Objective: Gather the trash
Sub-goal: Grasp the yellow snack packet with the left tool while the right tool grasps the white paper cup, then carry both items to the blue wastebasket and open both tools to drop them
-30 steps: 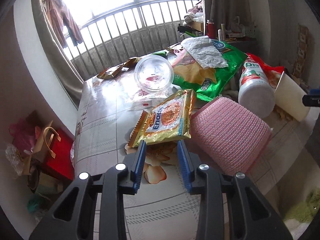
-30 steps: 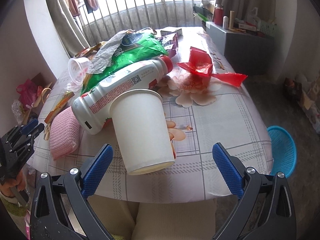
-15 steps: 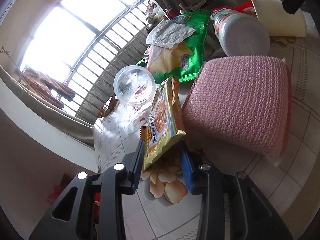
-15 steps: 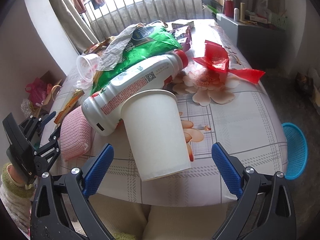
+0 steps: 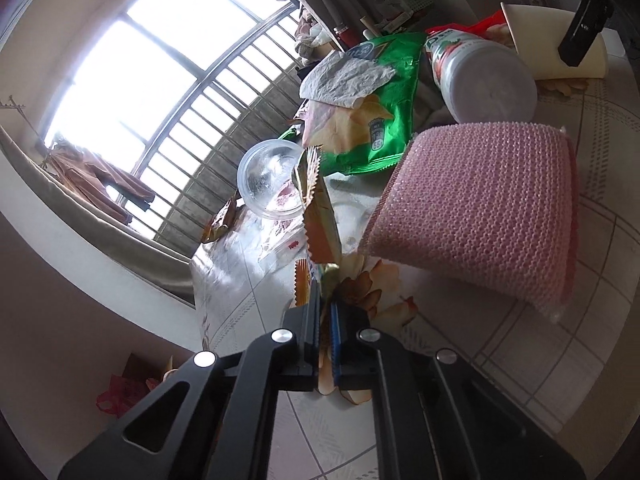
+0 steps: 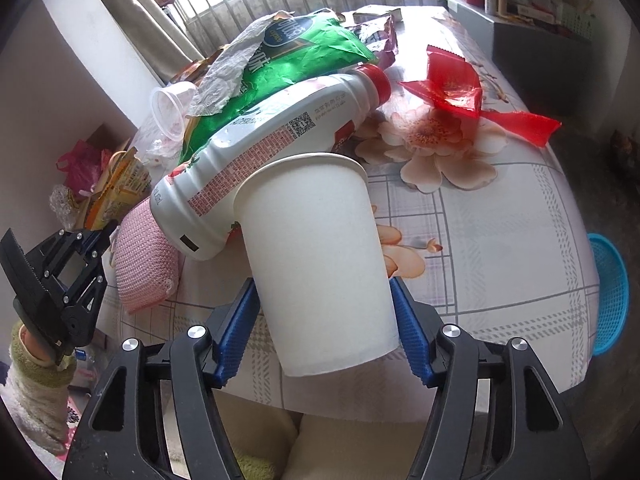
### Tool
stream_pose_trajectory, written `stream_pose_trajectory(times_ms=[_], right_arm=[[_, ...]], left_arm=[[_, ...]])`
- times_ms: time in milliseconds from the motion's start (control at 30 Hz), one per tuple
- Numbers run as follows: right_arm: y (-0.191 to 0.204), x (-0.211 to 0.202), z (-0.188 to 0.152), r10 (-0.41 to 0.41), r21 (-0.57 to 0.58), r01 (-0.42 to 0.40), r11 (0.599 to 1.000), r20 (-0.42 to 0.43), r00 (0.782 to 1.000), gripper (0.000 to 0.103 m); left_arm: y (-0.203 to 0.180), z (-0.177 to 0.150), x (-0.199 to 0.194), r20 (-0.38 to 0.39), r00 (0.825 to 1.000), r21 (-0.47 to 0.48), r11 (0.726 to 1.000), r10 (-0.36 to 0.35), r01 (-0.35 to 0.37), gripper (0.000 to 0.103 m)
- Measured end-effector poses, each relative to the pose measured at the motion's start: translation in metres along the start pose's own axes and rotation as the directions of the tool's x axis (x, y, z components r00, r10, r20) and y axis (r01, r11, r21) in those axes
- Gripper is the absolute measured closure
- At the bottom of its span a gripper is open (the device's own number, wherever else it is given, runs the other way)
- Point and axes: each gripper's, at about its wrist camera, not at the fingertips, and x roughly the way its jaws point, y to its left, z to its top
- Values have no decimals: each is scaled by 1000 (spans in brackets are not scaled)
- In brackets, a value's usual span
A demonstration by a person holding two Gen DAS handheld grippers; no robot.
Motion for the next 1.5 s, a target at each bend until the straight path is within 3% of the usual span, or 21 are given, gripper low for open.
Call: stream_pose_trajectory(times_ms=[333, 533, 633, 733, 800, 933, 1033, 1133, 1267, 1367, 1400, 1500], right_arm=[[-22, -23, -15, 26, 58, -28, 998, 37, 999, 44], [-39, -49, -28, 74, 102, -85, 991, 107, 992, 44], [-49, -65, -34, 90, 120, -110, 987, 159, 983, 44], [-67, -84, -44, 87, 153, -122, 981, 215, 973, 44], [-83, -97, -53, 73, 188, -122, 975, 246, 967, 44], [-123, -121, -75, 26, 294, -119, 948, 302, 953, 44], [-162, -135, -96, -12, 412, -134, 901, 333, 943, 44], [-206, -144, -122, -67, 547, -133, 827, 331, 941, 44], [-260, -145, -155, -106, 685, -156, 711, 324, 940, 44], [-293, -139, -163, -125, 744, -172, 645, 326, 937, 44], [-305, -134, -164, -128, 760, -176, 626, 322, 938, 44], [-343, -119, -161, -133, 804, -194, 562, 319, 938, 44]], left_arm=[[22, 3, -32, -33, 999, -157, 987, 41, -46, 101], [32, 21, -77, 16, 997, -244, 967, 73, -67, 101], [32, 41, -97, 63, 998, -308, 951, 13, 7, 101], [33, 67, -108, 138, 983, -405, 899, -118, 165, 101], [27, 88, -116, 208, 959, -437, 858, -194, 269, 101], [8, 140, -122, 329, 892, -431, 791, -310, 434, 101], [-14, 185, -115, 381, 824, -400, 729, -419, 556, 101], [-45, 233, -105, 398, 738, -346, 656, -545, 671, 101], [-105, 301, -84, 342, 619, -282, 551, -707, 786, 101], [-159, 356, -60, 245, 542, -295, 471, -804, 831, 100], [-177, 373, -52, 208, 523, -303, 454, -826, 838, 100], [-236, 422, -36, 123, 498, -302, 445, -859, 843, 100]])
